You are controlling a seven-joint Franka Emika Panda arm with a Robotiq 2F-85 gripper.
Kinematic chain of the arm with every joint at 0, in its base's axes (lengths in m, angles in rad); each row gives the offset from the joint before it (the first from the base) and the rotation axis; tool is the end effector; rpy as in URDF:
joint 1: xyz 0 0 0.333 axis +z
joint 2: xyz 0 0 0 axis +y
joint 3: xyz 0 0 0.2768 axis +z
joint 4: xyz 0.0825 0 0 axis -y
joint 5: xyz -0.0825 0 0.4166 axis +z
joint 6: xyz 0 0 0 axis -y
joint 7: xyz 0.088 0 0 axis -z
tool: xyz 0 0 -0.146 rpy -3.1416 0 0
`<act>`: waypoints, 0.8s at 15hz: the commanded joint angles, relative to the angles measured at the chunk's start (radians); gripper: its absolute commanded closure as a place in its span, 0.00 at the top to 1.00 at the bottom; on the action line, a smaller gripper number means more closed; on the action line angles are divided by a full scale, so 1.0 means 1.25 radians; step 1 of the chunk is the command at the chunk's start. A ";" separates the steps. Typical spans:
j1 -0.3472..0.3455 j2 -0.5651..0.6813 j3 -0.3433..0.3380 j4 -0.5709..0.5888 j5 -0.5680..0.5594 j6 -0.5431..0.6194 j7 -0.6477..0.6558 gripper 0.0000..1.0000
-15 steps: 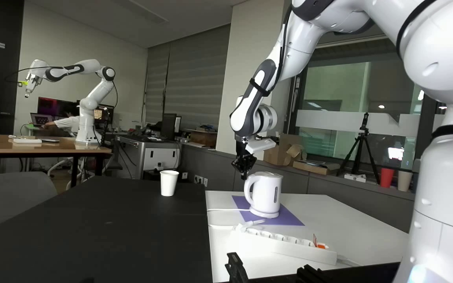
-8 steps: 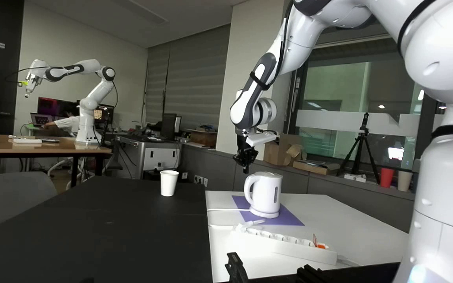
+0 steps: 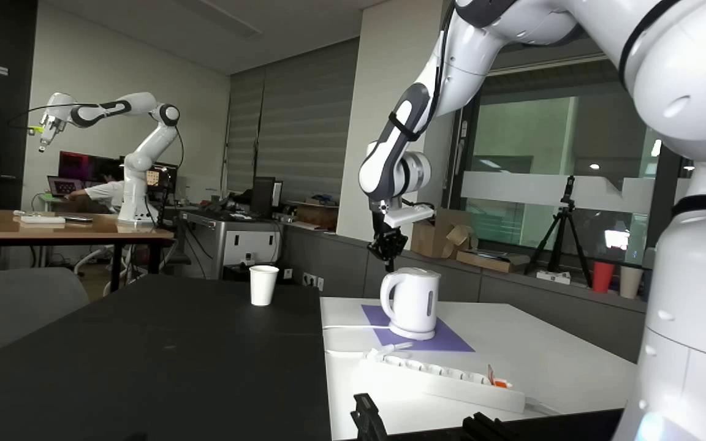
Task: Press the button on the kettle
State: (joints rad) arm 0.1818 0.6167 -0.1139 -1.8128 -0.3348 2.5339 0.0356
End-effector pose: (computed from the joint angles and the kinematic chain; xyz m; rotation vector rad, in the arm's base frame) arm 0.6649 0.0412 0.1168 2.8359 0.4621 0.1651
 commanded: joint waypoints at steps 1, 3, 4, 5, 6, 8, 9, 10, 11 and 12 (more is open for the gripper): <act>0.007 0.016 -0.006 0.030 -0.013 -0.018 0.040 0.00; 0.007 0.019 -0.006 0.032 -0.013 -0.015 0.041 0.00; 0.007 0.021 -0.005 0.032 -0.012 -0.015 0.041 0.00; 0.006 0.022 -0.005 0.032 -0.011 -0.014 0.041 0.00; 0.005 0.024 -0.004 0.033 -0.010 -0.014 0.041 0.00; 0.004 0.030 -0.002 0.036 -0.008 -0.018 0.039 0.00; 0.004 0.033 -0.002 0.037 -0.007 -0.020 0.037 0.00; 0.004 0.035 -0.001 0.039 -0.006 -0.022 0.036 0.00; 0.005 0.037 -0.001 0.040 -0.008 -0.023 0.036 0.00; 0.006 0.039 -0.002 0.041 -0.009 -0.024 0.036 0.00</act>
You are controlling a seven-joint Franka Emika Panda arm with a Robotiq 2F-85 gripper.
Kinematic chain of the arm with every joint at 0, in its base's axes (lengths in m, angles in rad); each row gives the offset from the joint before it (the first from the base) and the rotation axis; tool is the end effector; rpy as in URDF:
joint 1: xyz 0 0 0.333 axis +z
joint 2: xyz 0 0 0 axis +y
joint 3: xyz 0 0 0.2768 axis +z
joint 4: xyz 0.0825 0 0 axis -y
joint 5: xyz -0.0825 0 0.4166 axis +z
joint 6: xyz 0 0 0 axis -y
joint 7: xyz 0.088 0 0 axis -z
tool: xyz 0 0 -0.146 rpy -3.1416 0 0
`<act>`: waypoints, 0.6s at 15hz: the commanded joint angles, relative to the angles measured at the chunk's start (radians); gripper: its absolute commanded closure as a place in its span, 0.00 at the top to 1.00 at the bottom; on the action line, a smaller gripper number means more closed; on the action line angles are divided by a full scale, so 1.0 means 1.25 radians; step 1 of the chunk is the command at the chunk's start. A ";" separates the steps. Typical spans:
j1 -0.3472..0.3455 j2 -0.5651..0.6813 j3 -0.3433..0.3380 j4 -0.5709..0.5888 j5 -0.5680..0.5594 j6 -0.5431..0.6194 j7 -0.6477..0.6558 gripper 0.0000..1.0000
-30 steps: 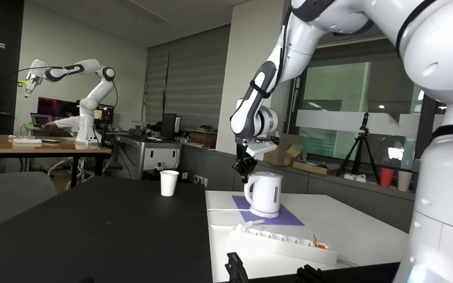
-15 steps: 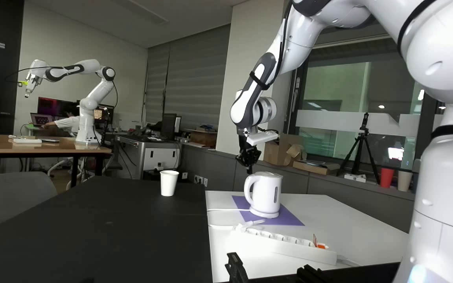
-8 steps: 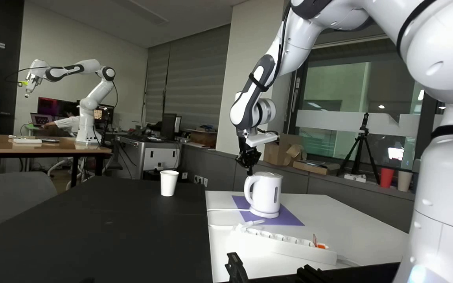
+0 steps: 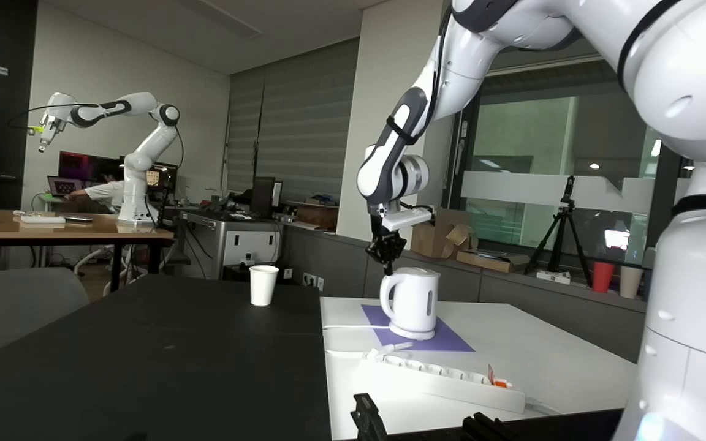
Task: Press the button on the kettle
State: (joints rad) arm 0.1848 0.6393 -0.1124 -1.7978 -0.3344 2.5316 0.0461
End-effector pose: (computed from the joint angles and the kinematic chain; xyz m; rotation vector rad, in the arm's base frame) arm 0.6654 0.0441 0.1081 2.8376 0.4553 0.1538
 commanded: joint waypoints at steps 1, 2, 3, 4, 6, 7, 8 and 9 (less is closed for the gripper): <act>0.005 0.023 -0.003 0.030 -0.010 -0.024 0.028 0.00; 0.006 0.026 -0.002 0.030 -0.010 -0.025 0.027 0.00; 0.008 0.028 -0.001 0.031 -0.011 -0.027 0.028 0.00; 0.011 0.030 -0.002 0.033 -0.013 -0.030 0.029 0.00; 0.023 0.041 -0.010 0.034 -0.026 -0.035 0.035 0.00; 0.030 0.047 -0.014 0.035 -0.032 -0.037 0.039 0.00; 0.035 0.051 -0.017 0.035 -0.038 -0.040 0.039 0.00; 0.039 0.053 -0.018 0.035 -0.044 -0.041 0.041 0.00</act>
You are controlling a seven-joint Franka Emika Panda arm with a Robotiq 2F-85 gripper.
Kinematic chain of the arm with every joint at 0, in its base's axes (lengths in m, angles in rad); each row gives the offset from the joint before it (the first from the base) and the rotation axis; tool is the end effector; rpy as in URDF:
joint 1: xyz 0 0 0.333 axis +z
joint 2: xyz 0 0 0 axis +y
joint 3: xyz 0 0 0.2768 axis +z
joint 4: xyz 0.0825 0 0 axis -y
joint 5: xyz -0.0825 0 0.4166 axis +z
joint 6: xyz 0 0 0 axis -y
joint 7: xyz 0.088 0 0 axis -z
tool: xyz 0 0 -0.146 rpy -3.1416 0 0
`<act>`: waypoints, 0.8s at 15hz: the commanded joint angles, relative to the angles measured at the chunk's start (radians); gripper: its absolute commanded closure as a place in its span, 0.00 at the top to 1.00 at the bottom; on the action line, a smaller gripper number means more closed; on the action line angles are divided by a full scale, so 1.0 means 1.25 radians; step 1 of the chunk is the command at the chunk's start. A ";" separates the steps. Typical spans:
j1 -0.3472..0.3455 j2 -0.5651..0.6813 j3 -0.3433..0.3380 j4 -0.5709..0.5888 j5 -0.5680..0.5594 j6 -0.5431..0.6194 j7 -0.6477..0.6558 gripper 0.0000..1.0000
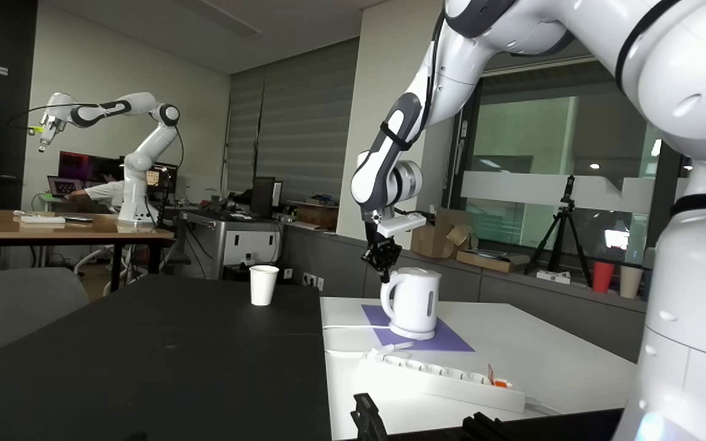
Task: Press the button on the kettle
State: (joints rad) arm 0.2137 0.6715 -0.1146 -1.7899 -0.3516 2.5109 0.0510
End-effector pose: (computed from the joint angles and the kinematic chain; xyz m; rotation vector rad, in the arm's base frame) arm 0.6573 0.0590 0.0886 2.8152 0.5055 0.0962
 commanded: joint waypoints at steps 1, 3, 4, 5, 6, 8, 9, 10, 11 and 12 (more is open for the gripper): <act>0.015 0.026 -0.013 0.029 -0.031 -0.026 0.036 0.00; 0.010 0.015 -0.001 0.023 -0.027 -0.020 0.025 0.00; 0.005 0.003 0.007 0.016 -0.022 -0.011 0.015 0.00; 0.004 -0.007 0.010 0.011 -0.021 -0.005 0.012 0.00; 0.002 -0.027 0.014 0.000 -0.019 0.006 0.006 0.00; 0.002 -0.063 0.015 -0.020 -0.023 0.031 0.006 0.00; -0.001 -0.081 0.018 -0.029 -0.020 0.041 0.001 0.00; -0.004 -0.100 0.022 -0.038 -0.018 0.042 -0.006 0.00; -0.007 -0.119 0.024 -0.048 -0.020 0.045 -0.012 0.00; -0.010 -0.139 0.026 -0.061 -0.022 0.047 -0.017 0.00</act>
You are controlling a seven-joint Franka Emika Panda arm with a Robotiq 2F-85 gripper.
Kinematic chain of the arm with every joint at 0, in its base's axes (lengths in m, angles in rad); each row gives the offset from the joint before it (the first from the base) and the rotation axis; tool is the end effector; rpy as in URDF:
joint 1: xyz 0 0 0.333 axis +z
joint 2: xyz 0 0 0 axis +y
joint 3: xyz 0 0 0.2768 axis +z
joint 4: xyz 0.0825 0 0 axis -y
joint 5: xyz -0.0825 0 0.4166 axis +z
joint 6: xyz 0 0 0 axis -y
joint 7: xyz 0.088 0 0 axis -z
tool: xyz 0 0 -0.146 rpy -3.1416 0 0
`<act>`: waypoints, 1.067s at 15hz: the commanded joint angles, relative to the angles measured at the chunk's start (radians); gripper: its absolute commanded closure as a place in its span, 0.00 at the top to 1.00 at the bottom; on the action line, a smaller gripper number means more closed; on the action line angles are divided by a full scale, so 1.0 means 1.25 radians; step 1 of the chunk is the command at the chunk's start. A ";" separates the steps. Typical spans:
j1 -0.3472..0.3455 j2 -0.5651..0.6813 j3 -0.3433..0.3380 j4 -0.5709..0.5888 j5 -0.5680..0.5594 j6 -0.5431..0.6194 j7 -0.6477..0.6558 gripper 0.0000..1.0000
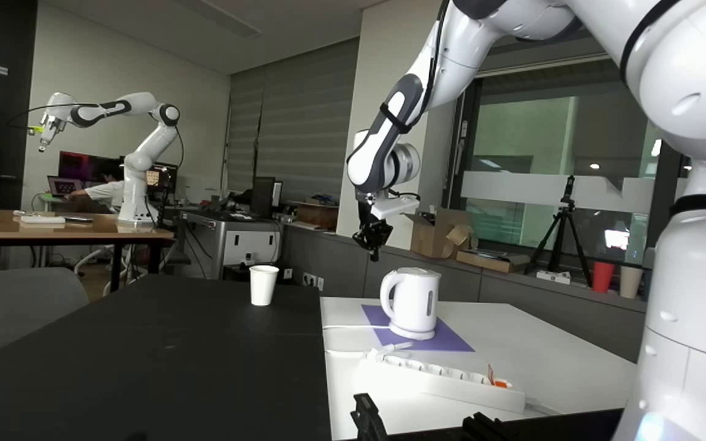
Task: Press the button on the kettle
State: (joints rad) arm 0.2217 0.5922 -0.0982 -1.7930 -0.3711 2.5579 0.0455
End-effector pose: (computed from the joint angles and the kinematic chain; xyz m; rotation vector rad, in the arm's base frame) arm 0.6766 0.0824 0.1438 2.8059 0.5590 0.2744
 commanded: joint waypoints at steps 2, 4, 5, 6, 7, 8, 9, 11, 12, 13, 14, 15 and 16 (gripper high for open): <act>-0.025 -0.120 0.015 -0.090 -0.007 0.013 -0.024 0.00; -0.038 -0.164 0.019 -0.129 -0.006 0.024 -0.039 0.00; -0.048 -0.186 0.024 -0.149 -0.001 0.029 -0.050 0.00; -0.060 -0.207 0.029 -0.171 0.005 0.035 -0.064 0.26; -0.070 -0.225 0.033 -0.187 0.010 0.034 -0.073 0.27; -0.082 -0.242 0.038 -0.204 0.017 0.031 -0.089 0.33; -0.092 -0.257 0.040 -0.220 0.021 0.032 -0.097 0.39; -0.116 -0.282 0.048 -0.244 0.044 0.028 -0.127 0.54; -0.128 -0.292 0.054 -0.255 0.062 0.025 -0.148 0.60; -0.137 -0.301 0.057 -0.263 0.072 0.022 -0.163 0.67; -0.146 -0.308 0.059 -0.271 0.082 0.020 -0.175 0.73; -0.152 -0.315 0.060 -0.277 0.090 0.019 -0.185 0.80; -0.158 -0.320 0.061 -0.283 0.096 0.019 -0.194 0.88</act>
State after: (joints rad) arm 0.0559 0.2442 -0.0394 -2.0979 -0.2816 2.5843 -0.1599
